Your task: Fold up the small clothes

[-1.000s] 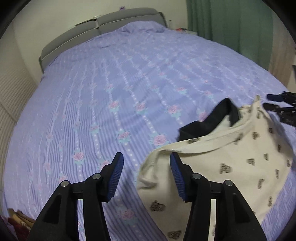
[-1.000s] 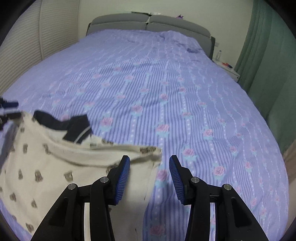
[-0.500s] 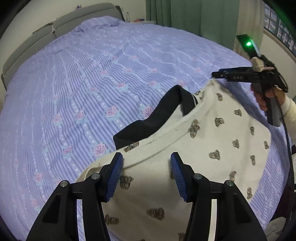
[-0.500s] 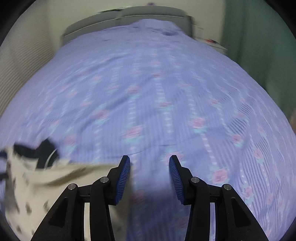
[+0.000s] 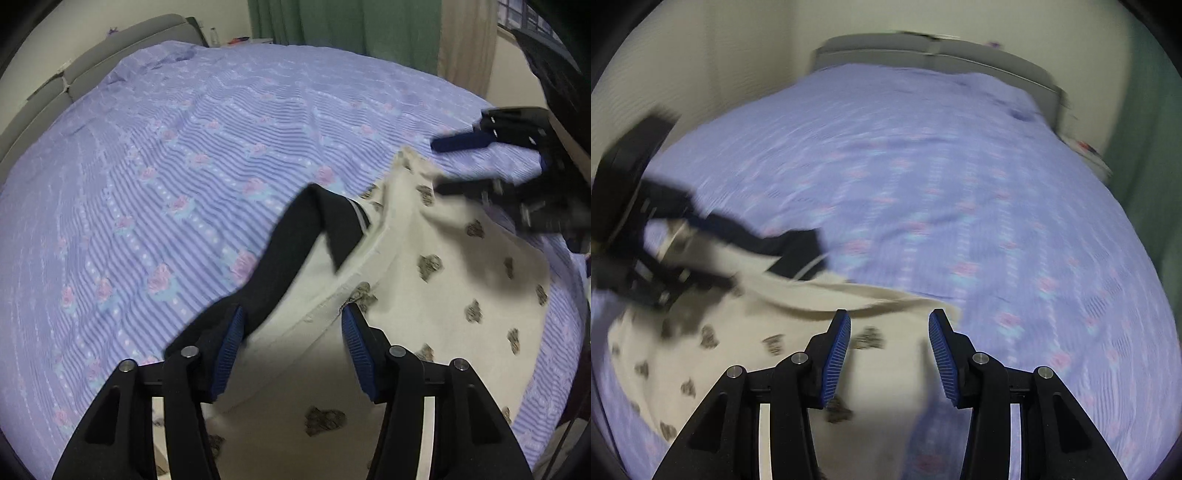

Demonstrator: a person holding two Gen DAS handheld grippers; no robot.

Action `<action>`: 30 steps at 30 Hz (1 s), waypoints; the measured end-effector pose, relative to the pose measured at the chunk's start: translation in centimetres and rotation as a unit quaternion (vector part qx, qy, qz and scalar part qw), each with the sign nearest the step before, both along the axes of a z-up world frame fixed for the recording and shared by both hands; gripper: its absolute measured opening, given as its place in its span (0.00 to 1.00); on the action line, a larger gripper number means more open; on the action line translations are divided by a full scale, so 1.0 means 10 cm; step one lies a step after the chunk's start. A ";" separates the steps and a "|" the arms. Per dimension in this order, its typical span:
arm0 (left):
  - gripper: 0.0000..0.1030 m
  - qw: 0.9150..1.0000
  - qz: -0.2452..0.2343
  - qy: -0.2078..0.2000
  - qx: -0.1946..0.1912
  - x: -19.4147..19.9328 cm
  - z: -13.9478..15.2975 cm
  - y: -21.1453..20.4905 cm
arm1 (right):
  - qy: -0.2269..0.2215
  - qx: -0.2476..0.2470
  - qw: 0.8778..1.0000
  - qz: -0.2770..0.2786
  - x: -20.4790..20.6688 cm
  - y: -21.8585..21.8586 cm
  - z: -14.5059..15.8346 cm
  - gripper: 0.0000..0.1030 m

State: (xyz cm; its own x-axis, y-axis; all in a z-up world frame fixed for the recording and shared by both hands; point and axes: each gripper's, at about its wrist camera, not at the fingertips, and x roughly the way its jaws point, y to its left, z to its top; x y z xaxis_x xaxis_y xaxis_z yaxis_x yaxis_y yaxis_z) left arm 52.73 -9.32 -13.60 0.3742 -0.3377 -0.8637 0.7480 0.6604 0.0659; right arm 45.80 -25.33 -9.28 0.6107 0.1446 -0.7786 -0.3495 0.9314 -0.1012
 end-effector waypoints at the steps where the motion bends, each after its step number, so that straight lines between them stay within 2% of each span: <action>1: 0.52 1.000 0.012 -0.005 -0.001 0.05 0.01 0.00 | 0.005 -0.017 1.000 0.024 0.02 0.12 -0.04 0.43; 4: 0.52 0.997 0.073 -0.008 -0.022 0.31 0.10 0.07 | 0.008 -0.054 0.998 0.040 0.11 0.34 -0.17 0.43; 6: 0.52 0.991 0.131 -0.010 -0.032 0.51 0.16 0.19 | 0.017 -0.047 0.998 0.033 0.22 0.38 -0.22 0.43; 8: 0.52 0.985 0.164 -0.014 -0.041 0.60 0.23 0.33 | 0.023 -0.048 0.998 0.024 0.37 0.41 -0.27 0.43; 11: 0.52 0.981 0.184 -0.024 -0.057 0.53 0.34 0.60 | 0.018 -0.055 0.998 -0.034 0.60 0.35 -0.29 0.43; 15: 0.52 0.971 0.222 -0.051 -0.068 0.23 0.44 1.16 | 0.015 0.013 0.990 -0.138 0.73 -0.01 -0.18 0.44; 17: 0.52 0.962 0.258 -0.054 -0.069 0.08 0.42 1.43 | -0.002 0.035 0.986 -0.165 0.60 -0.12 -0.08 0.44; 19: 0.52 0.956 0.279 -0.047 -0.070 -0.13 0.37 1.62 | -0.020 0.041 0.983 -0.181 0.39 -0.18 0.01 0.44; 21: 0.52 0.958 0.278 -0.046 -0.057 -0.45 0.28 1.63 | -0.042 0.023 0.980 -0.193 0.10 -0.15 0.10 0.44; 23: 0.52 0.959 0.272 -0.041 -0.071 -0.82 0.21 1.62 | -0.067 -0.005 0.981 -0.180 -0.27 -0.04 0.16 0.53; 24: 0.53 0.956 0.280 -0.035 -0.081 -0.99 0.19 1.63 | -0.081 -0.013 0.981 -0.173 -0.47 0.00 0.19 0.55; 25: 0.53 0.952 0.289 -0.028 -0.094 -1.15 0.18 1.68 | -0.088 -0.016 0.982 -0.169 -0.60 0.02 0.22 0.55; 27: 0.53 0.937 0.326 -0.008 -0.128 -1.48 0.16 1.82 | -0.090 -0.016 0.981 -0.172 -0.87 0.02 0.25 0.55; 29: 0.53 0.921 0.357 0.012 -0.155 -1.76 0.11 1.91 | -0.089 0.008 0.979 -0.186 -1.19 -0.06 0.30 0.55; 30: 0.53 0.919 0.363 0.011 -0.155 -1.86 0.10 1.92 | -0.089 0.026 0.976 -0.199 -1.33 -0.12 0.29 0.55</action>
